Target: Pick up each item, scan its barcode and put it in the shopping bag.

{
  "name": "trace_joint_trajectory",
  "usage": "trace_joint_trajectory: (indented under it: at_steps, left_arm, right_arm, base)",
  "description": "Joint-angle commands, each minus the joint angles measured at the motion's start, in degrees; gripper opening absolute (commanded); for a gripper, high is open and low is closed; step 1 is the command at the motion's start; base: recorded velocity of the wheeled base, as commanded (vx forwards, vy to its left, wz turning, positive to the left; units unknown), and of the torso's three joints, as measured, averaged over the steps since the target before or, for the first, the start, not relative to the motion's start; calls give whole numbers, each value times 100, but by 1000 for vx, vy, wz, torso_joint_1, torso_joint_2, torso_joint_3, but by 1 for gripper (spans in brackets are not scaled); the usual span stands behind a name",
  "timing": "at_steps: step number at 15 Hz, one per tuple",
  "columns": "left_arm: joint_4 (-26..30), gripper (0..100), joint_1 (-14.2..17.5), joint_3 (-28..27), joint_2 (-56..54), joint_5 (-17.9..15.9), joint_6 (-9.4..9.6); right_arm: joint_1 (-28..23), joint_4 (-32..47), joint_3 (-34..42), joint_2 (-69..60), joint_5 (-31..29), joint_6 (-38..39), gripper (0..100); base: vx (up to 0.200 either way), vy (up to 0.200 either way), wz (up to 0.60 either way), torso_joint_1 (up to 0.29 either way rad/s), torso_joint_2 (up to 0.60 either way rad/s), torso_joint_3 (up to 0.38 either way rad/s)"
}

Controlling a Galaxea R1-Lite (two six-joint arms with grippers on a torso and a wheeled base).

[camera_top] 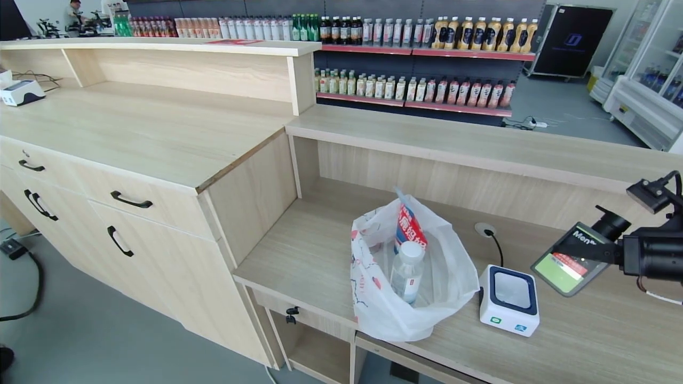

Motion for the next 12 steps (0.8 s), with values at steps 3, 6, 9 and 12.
trace_joint_trajectory:
  at_steps: [3,6,9,12]
  left_arm:
    - [0,100,-2,0,-2,10,-11]
    - [-8,100,-2,0,-2,1,-2]
    - [0,100,-2,0,-2,1,-2]
    - [-8,100,-2,0,-2,1,-11]
  right_arm:
    - [-368,11,386,258,350,-540,0]
    - [-359,-148,289,468,447,-611,0]
    - [-219,-596,149,855,921,-619,0]
    - [-17,-1027,26,1259,956,-654,0]
  base:
    - [0,0,0,0,0,0]
    - [0,0,0,0,0,0]
    - [0,0,0,0,0,0]
    - [0,0,0,0,0,0]
